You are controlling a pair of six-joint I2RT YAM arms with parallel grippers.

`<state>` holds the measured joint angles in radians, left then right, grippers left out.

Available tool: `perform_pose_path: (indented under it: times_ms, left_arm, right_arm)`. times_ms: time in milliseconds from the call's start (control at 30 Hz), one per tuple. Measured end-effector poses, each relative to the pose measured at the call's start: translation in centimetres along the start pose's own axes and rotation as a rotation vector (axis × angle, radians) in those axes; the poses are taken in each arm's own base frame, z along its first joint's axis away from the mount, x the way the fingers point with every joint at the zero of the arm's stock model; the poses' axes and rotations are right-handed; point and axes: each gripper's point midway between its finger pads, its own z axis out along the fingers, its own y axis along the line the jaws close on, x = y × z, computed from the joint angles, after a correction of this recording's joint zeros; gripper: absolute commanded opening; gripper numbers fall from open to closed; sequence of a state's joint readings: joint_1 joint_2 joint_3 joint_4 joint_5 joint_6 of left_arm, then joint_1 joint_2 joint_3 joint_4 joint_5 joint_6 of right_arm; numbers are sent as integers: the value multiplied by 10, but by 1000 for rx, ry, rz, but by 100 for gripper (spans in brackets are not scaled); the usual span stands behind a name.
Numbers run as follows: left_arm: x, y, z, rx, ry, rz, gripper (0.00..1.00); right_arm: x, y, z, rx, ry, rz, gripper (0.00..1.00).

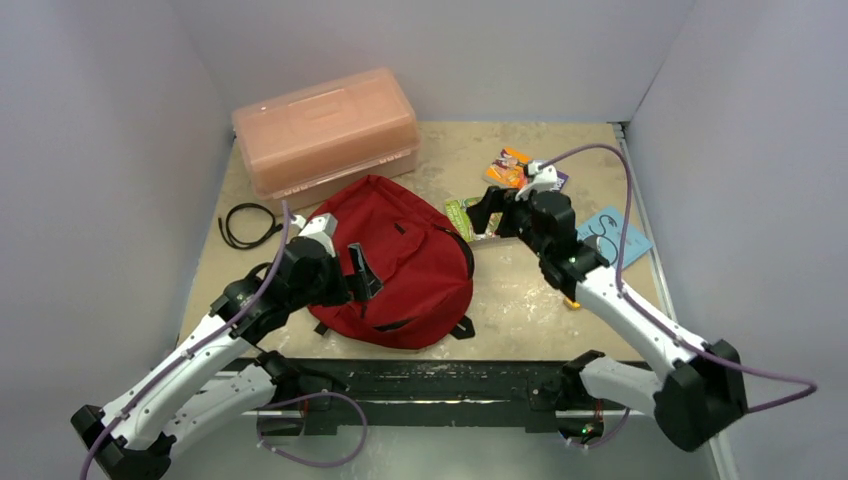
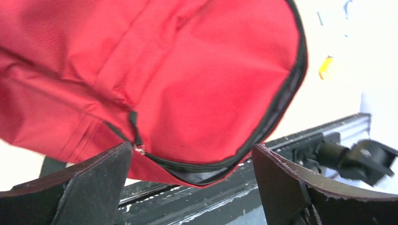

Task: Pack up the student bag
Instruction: Unzip the student bag at the center of the board, then pick up the book from the center of the board.

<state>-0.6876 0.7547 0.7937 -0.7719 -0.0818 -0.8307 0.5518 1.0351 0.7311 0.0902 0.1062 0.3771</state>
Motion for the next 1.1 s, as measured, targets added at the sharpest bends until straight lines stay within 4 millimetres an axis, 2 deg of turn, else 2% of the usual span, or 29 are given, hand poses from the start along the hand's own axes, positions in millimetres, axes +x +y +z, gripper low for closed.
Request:
perform_pose_path:
  times_ms: [100, 133, 167, 200, 367, 500, 600, 667, 933, 967, 1033, 1067, 1100]
  left_arm:
    - [-2, -18, -4, 100, 2, 38, 100]
    - [-2, -23, -5, 125, 4, 49, 100]
    - [-2, -26, -5, 145, 6, 61, 100]
    - [-1, -30, -6, 165, 12, 72, 100]
    - [0, -42, -8, 236, 24, 112, 100]
    - [0, -50, -11, 277, 30, 124, 100]
    - [0, -54, -12, 299, 30, 128, 100]
    - [0, -56, -12, 308, 30, 129, 100]
    - [3, -57, -7, 307, 53, 139, 100]
    - [3, -57, -6, 306, 55, 144, 100]
    - [4, -57, -6, 306, 58, 149, 100]
    - [4, -57, -6, 305, 58, 149, 100]
    - [4, -57, -5, 304, 60, 149, 100]
  right_arm:
    - [9, -47, 30, 96, 96, 136, 99]
    - [17, -50, 37, 100, 130, 189, 99]
    - [20, -72, 43, 146, 148, 263, 99]
    - [28, -85, 48, 176, 174, 326, 99]
    - [59, -139, 50, 307, 224, 615, 99]
    - [84, -186, 48, 434, 237, 750, 98]
    - [103, -198, 53, 471, 277, 772, 94]
    - [112, -199, 56, 471, 298, 787, 86]
    - [114, -198, 71, 426, 266, 839, 46]
    - [115, -198, 71, 427, 262, 845, 37]
    - [117, -198, 71, 428, 253, 855, 10]
    - [117, -198, 71, 429, 250, 858, 0]
    - [117, -199, 71, 429, 246, 859, 0]
